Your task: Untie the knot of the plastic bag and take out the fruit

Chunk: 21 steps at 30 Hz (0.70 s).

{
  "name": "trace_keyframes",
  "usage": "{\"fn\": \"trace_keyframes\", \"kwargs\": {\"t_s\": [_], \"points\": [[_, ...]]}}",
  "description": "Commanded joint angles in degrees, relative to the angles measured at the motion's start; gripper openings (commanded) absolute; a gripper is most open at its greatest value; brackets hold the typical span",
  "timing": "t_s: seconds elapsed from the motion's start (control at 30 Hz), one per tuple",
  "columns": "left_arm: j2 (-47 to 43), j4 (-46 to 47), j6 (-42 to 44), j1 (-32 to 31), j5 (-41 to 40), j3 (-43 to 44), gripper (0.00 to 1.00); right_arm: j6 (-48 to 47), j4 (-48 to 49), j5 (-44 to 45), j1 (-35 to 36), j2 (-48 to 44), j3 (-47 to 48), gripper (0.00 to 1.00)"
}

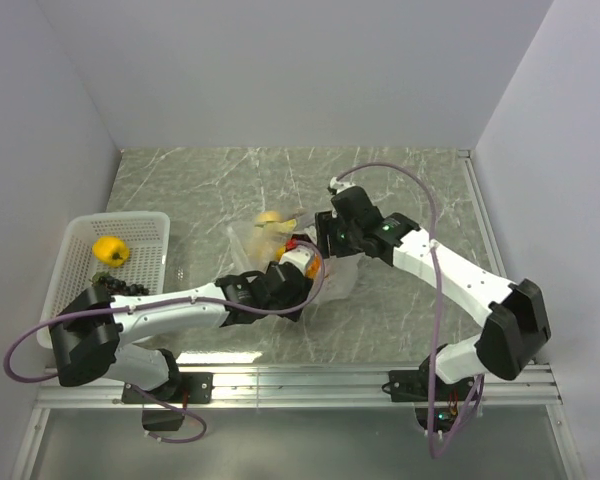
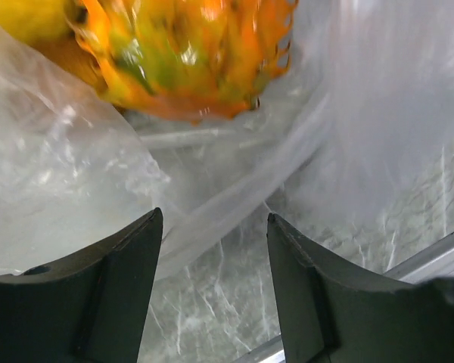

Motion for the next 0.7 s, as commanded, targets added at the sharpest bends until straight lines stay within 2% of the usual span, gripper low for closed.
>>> {"fn": "trace_keyframes", "kwargs": {"t_s": [0.0, 0.07, 0.1, 0.13, 0.17, 0.27, 0.37, 0.43, 0.57, 0.67], "points": [[-0.52, 1.49, -4.49, -1.35, -0.61, -1.01, 0.63, -0.36, 0.01, 3.72, -0.07, 1.49, -2.06, 0.65], [-0.52, 1.93, -5.19, -1.35, -0.62, -2.32, 0.64, 0.26, 2.19, 6.62, -1.2, 1.76, -6.1, 0.54], [-0.61, 2.98, -6.24, -1.35, -0.62, -3.02, 0.64, 1.39, 2.9, 7.77, -2.43, 1.76, -7.42, 0.38], [-0.61, 3.51, -6.77, -1.35, -0.53, -4.33, 0.63, 2.27, 3.43, 8.13, -5.4, 1.58, -9.95, 0.27], [-0.43, 3.69, -7.3, -1.35, -0.44, -4.87, 0.63, 3.15, 4.74, 8.3, -7.0, 1.23, -11.2, 0.12], [-0.52, 3.34, -8.62, -1.35, -1.49, -5.14, 0.61, 5.18, 7.56, 7.52, -10.43, -1.58, -14.37, 0.07], [-2.35, 3.6, -7.4, -1.35, -2.46, -2.86, 0.63, 5.88, 10.8, 4.97, -10.53, -4.13, -14.9, 0.04], [-3.68, 4.31, -5.29, -1.35, -2.46, -0.23, 0.7, 7.02, 12.92, 5.05, -10.53, -5.53, -15.51, 0.0], [-5.44, 3.53, -1.6, -1.35, -2.64, 6.89, 0.83, 8.26, 15.92, 10.06, -10.62, -6.33, -15.17, 0.0], [-3.52, 0.46, 1.21, -1.35, -3.25, 14.18, 0.88, 7.29, 17.23, 10.41, -10.62, -6.94, -13.59, 0.0]]}}
